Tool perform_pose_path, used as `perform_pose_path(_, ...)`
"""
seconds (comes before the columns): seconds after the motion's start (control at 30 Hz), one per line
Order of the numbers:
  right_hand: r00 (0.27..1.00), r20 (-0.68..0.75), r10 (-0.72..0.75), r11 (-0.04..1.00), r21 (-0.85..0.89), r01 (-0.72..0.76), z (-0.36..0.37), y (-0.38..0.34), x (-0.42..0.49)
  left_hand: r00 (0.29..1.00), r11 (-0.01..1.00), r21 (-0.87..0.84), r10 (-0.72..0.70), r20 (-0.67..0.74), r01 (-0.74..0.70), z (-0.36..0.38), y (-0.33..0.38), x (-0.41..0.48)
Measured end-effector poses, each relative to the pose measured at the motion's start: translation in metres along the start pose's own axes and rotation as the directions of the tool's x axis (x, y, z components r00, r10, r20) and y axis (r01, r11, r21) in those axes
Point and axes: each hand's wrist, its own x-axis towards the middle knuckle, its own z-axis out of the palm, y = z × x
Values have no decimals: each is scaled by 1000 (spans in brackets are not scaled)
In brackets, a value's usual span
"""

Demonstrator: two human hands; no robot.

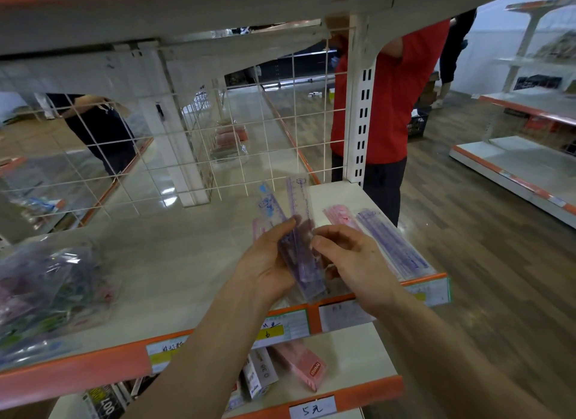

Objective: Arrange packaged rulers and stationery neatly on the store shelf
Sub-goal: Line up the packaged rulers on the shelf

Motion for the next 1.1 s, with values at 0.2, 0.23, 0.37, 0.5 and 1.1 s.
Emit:
perform_pose_path(0.2, 999, 35, 30, 998, 54, -32, -2, -1, 0, 996, 1000, 5, -3, 86, 2, -2, 0, -1)
perform_pose_path(0.23, 998, 51, 35, 998, 52, -38, -3, -2, 0, 994, 1000, 17, -13, 110, 11, -3, 0, -2)
perform_pose_path(0.37, 994, 78, 75, 996, 49, -78, -5, -4, -2, 980, 988, 148, -72, 185, 44, -5, 4, -5)
perform_pose_path(0.5, 993, 115, 8, 999, -33, -4, -4, -6, -4, 985, 982, 185, -68, 157, 39, -4, 7, -7)
perform_pose_path(1.1, 985, 171, 1, 1000, -28, 4, -3, -10, -9, 994, 983, 171, -78, 82, 63, 4, 4, -17)
